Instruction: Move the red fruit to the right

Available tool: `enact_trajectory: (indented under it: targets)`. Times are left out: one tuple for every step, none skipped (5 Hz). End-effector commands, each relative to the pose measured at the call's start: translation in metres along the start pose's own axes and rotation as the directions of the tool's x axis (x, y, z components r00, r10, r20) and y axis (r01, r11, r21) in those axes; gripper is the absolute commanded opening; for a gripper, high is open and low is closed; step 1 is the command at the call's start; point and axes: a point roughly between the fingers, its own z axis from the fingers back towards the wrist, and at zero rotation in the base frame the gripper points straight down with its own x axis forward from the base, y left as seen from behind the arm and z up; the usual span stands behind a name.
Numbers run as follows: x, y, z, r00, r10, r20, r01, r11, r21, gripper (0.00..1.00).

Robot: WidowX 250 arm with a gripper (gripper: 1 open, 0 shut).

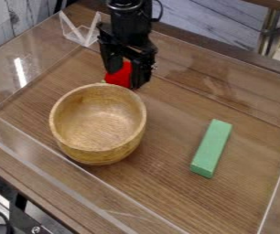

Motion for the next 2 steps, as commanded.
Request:
enact_trajectory:
  targets:
    - [0.006, 0.0075, 0.0014, 0.999, -0.002, 0.042, 0.001, 1.0, 0.011, 1.0]
    - [0.0095, 0.0118, -0.0063, 0.999, 0.004, 0.052, -0.004, 1.0, 0.009, 1.0]
